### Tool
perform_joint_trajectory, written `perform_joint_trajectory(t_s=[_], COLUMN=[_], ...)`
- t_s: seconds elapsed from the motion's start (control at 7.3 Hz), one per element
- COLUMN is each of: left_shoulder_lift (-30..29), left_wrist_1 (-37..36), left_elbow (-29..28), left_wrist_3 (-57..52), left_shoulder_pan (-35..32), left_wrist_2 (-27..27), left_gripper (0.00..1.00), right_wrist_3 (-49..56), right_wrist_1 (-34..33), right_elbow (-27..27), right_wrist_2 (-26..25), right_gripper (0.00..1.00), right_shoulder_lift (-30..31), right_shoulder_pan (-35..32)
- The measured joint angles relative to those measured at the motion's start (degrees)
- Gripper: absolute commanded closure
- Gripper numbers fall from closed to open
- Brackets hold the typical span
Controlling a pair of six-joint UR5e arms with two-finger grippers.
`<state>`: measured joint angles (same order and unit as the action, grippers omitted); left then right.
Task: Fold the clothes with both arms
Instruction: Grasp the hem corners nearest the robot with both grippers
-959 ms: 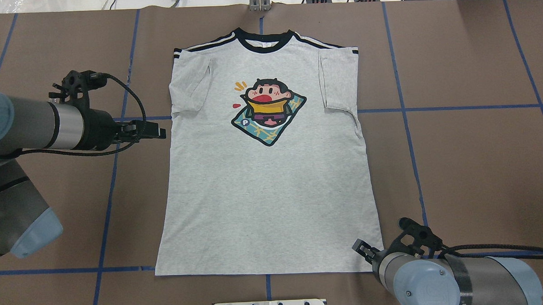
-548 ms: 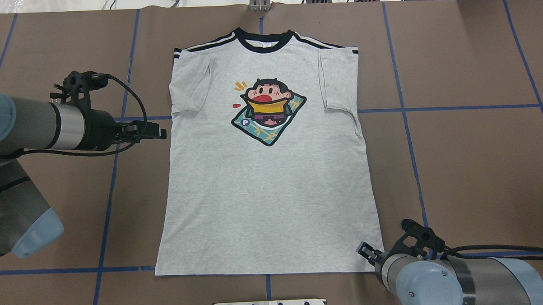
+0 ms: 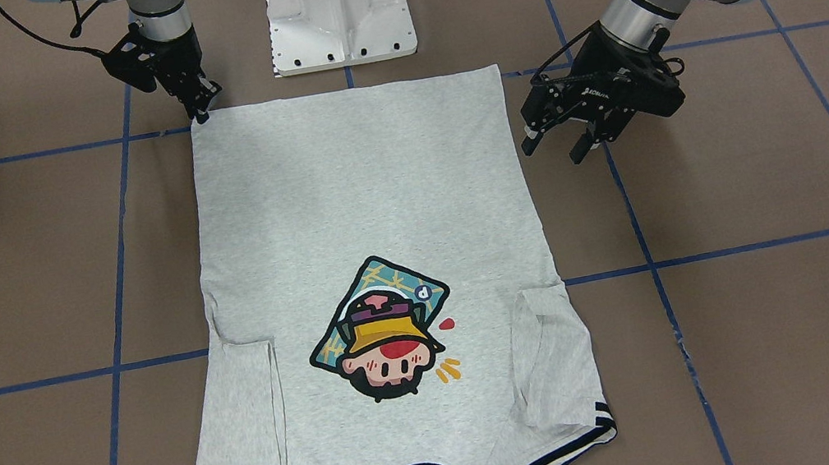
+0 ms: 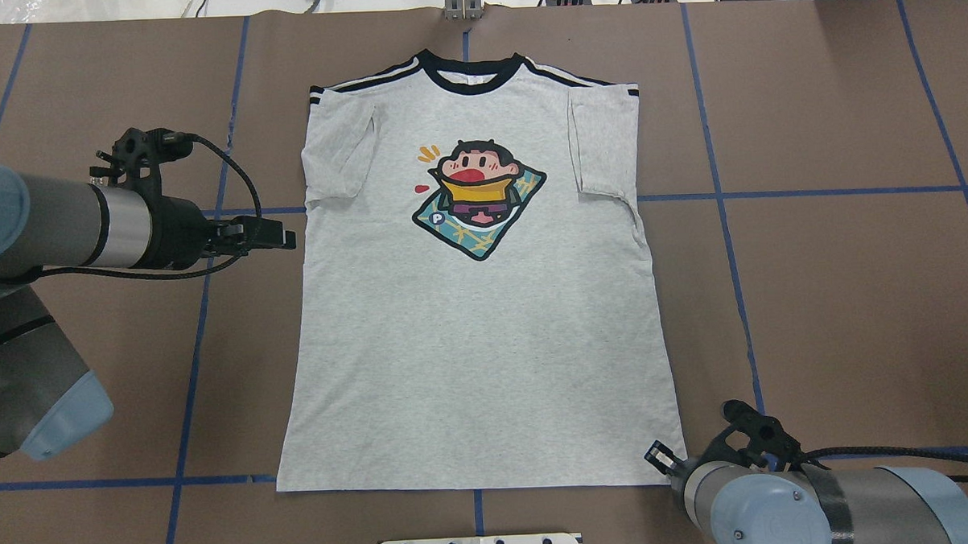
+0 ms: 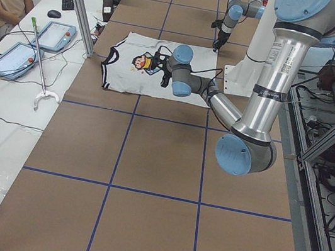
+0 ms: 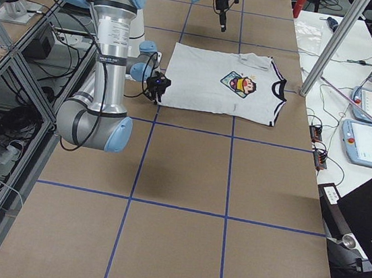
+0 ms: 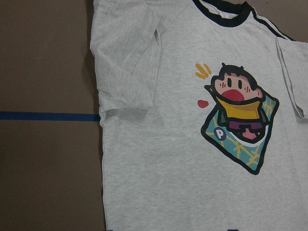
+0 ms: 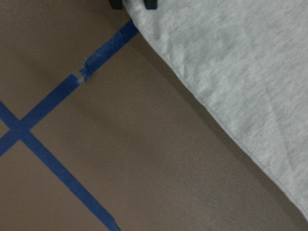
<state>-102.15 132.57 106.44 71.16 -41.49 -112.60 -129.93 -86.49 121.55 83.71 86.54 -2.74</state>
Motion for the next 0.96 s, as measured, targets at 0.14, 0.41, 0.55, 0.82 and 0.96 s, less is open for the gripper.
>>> perform_joint_trajectory(t_s=[0.14, 0.41, 0.55, 0.82, 0.96], left_shoulder_lift=[0.0, -0.1, -0.1, 2.5, 7.2], left_wrist_1=[0.0, -0.1, -0.1, -0.1, -0.1], left_elbow=[-0.2, 0.1, 0.7, 4.6, 8.4], left_wrist_3=[0.1, 3.9, 8.4, 18.9, 22.9], left_shoulder_pan=[0.0, 0.4, 1.7, 8.2, 12.8], left_wrist_2=[-0.1, -1.4, -2.6, -0.7, 2.9], left_gripper=[0.17, 0.17, 0.17, 0.17, 0.17], right_wrist_3=[-0.1, -0.1, 0.0, 0.4, 0.5], right_wrist_1=[0.0, -0.1, -0.2, -0.2, -0.1], right_elbow=[0.3, 2.7, 4.6, 6.6, 7.3], right_wrist_2=[0.1, 0.1, 0.1, 0.5, 1.2], right_gripper=[1.00, 1.00, 1.00, 1.00, 1.00], right_shoulder_lift=[0.1, 0.9, 2.0, 2.9, 2.9], right_shoulder_pan=[0.0, 0.0, -0.2, -1.1, -1.4])
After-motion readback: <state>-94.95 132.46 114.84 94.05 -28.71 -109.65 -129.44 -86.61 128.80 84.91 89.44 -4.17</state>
